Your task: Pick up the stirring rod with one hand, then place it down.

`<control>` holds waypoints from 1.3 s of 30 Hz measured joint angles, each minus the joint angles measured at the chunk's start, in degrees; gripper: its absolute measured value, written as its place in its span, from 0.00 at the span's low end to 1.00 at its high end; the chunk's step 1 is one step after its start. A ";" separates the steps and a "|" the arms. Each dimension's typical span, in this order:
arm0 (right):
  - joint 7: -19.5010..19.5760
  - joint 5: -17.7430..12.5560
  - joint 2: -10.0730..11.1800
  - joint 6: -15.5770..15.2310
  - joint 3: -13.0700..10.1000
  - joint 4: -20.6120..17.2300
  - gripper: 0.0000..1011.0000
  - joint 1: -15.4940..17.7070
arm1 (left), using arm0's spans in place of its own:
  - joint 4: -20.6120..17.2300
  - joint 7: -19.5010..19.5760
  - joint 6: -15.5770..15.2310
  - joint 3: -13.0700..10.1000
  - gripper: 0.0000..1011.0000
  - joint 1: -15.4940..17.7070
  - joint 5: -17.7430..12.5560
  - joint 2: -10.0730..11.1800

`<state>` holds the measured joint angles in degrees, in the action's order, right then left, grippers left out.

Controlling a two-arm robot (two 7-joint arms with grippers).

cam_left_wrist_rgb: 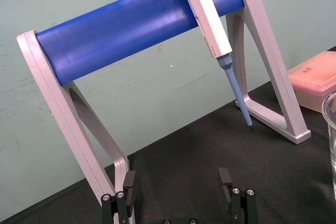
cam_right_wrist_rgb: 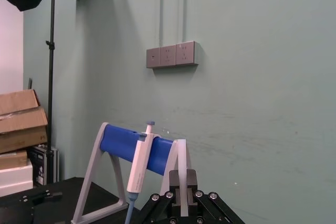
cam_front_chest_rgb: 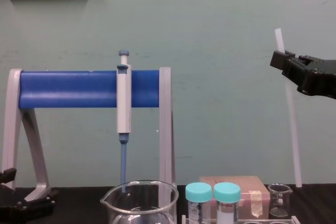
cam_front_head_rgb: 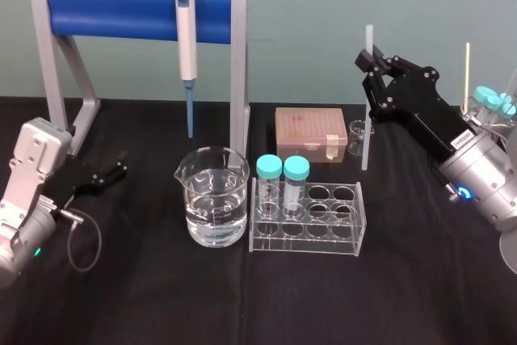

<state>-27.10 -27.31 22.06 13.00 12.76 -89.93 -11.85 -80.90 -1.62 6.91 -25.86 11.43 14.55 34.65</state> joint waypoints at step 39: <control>-0.01 0.14 -0.12 -0.36 0.54 0.60 0.07 -0.62 | 0.00 0.00 0.00 0.00 0.99 0.00 0.00 0.00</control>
<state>-27.11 -27.17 21.93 12.63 13.31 -89.33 -12.47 -80.90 -1.62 6.91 -25.86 11.43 14.55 34.65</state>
